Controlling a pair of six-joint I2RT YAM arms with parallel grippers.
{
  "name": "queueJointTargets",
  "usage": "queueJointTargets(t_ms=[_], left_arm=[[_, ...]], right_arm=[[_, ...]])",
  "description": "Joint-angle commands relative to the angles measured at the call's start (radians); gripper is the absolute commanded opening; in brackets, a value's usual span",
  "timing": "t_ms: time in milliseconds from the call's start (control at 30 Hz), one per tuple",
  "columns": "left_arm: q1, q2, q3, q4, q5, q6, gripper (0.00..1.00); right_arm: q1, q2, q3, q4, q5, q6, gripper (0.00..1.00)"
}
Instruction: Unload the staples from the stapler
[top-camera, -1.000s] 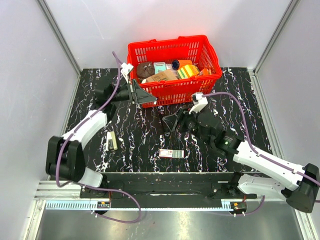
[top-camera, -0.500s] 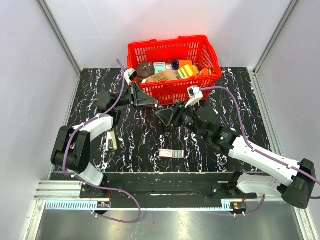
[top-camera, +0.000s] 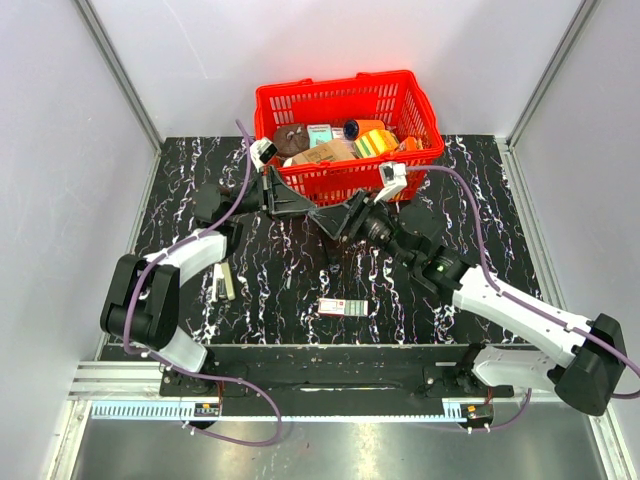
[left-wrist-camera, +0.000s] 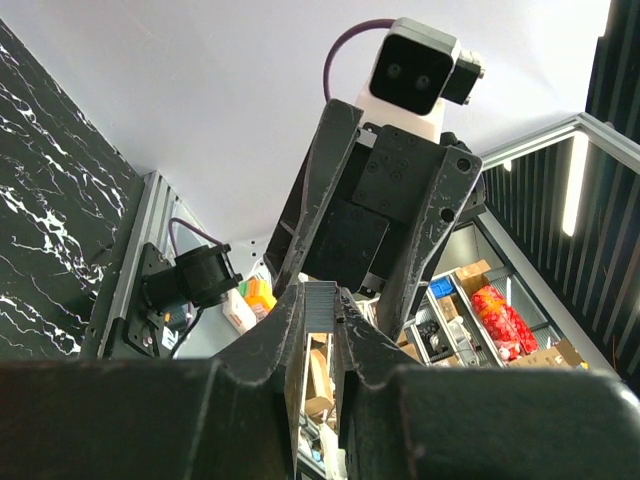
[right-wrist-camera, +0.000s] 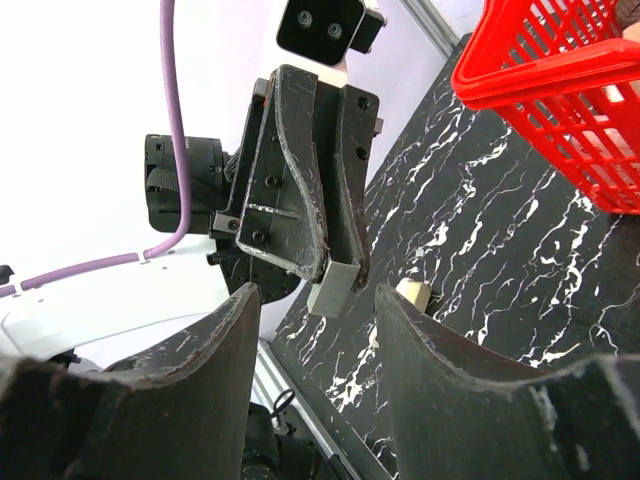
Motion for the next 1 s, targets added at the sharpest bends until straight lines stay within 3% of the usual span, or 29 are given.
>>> queueJointTargets(t_ms=[0, 233, 667, 700, 833, 867, 967], left_arm=[[-0.006, -0.044, -0.012, 0.276, 0.005, -0.007, 0.0], [-0.005, -0.047, -0.018, 0.276, 0.005, -0.006, 0.01], [-0.012, -0.044, -0.016, 0.277, 0.019, 0.0, 0.05], [-0.012, -0.045, -0.015, 0.277, 0.021, 0.002, 0.08], [-0.008, -0.032, 0.01, 0.262, 0.054, 0.032, 0.46], [-0.003, -0.028, 0.02, 0.239, 0.063, 0.049, 0.51], [0.014, -0.022, 0.051, 0.074, 0.114, 0.224, 0.7]], right_arm=[[-0.016, 0.026, 0.03, 0.068, -0.059, 0.039, 0.55], [-0.023, 0.055, 0.03, 0.099, -0.083, 0.062, 0.5], [-0.04, 0.052, 0.013, 0.119, -0.089, 0.07, 0.16], [-0.04, 0.05, 0.011, 0.112, -0.089, 0.07, 0.14], [-0.042, 0.038, 0.014, 0.059, -0.087, 0.059, 0.03], [-0.042, 0.032, 0.017, 0.024, -0.089, 0.051, 0.0], [-0.042, 0.027, 0.03, -0.108, -0.122, 0.018, 0.0]])
